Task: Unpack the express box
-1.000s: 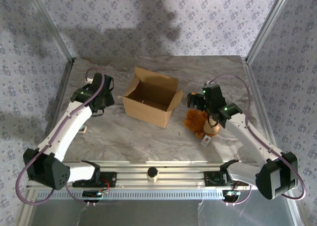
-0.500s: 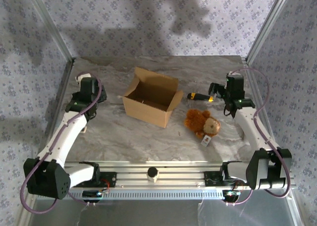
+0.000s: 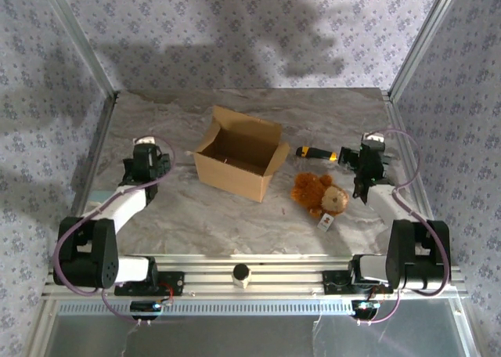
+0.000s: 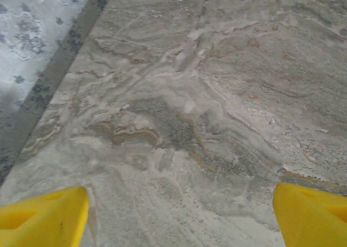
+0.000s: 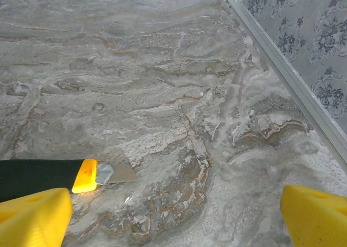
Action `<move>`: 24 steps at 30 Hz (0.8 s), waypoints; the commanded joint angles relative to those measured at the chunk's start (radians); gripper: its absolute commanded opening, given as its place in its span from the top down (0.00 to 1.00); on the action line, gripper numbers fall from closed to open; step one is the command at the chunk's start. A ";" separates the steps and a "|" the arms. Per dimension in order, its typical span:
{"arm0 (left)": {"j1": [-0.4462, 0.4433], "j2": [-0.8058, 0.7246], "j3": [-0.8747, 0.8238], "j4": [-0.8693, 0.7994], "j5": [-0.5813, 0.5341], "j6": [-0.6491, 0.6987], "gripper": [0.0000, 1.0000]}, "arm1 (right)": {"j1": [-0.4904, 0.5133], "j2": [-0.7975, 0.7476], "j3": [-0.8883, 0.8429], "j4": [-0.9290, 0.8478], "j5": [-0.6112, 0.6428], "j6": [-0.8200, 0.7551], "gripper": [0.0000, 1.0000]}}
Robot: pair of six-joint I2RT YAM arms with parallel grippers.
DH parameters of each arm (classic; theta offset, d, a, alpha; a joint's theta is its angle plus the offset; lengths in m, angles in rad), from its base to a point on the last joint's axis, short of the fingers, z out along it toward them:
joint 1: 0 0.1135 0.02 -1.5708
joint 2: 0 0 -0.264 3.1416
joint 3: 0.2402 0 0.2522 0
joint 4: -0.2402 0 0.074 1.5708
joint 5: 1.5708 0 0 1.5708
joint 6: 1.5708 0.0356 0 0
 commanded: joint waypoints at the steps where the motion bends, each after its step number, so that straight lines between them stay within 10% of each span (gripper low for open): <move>1: 0.009 0.027 -0.047 0.241 0.063 0.051 0.12 | -0.010 0.040 -0.038 0.152 0.004 -0.051 0.00; 15: 0.117 0.196 -0.261 0.761 0.205 -0.019 0.11 | 0.009 0.213 -0.219 0.590 -0.141 -0.113 0.00; 24: 0.117 0.204 -0.206 0.660 0.249 -0.001 0.00 | 0.010 0.214 -0.216 0.584 -0.137 -0.115 0.00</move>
